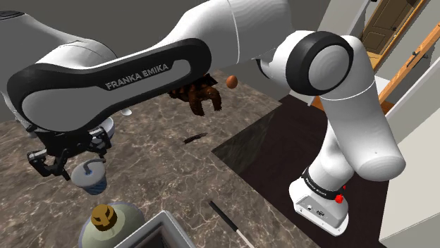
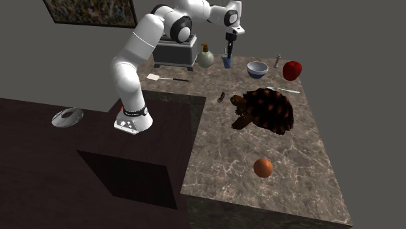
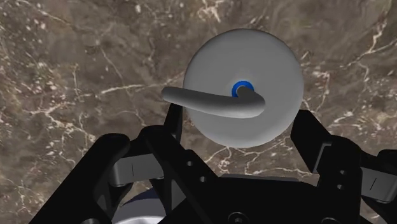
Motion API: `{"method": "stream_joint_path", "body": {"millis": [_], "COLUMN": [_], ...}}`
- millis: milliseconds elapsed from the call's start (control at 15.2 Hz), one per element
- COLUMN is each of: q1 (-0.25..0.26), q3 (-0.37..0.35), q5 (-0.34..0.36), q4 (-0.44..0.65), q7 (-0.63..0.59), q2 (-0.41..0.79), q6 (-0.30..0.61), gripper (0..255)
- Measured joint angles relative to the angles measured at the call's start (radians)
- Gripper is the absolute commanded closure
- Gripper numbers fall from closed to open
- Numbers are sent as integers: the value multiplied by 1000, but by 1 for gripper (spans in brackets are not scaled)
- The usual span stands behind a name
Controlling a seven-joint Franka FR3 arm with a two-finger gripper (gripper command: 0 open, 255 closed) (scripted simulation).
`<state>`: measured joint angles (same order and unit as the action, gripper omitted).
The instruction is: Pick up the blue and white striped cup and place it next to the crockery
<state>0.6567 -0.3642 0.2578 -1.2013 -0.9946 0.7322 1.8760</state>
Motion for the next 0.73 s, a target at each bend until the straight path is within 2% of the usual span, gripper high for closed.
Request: {"method": "stream_joint_path", "body": {"millis": [462,528,726], "q1": [-1,-1,-1], "q3": [0,0,0], "q5": [1,1,1], "q4": [-12,-12,-12], "q7": [-1,-1,-2], "q2": [0,0,-1], "q6": [11,12,12], "gripper": [255,0,0]}}
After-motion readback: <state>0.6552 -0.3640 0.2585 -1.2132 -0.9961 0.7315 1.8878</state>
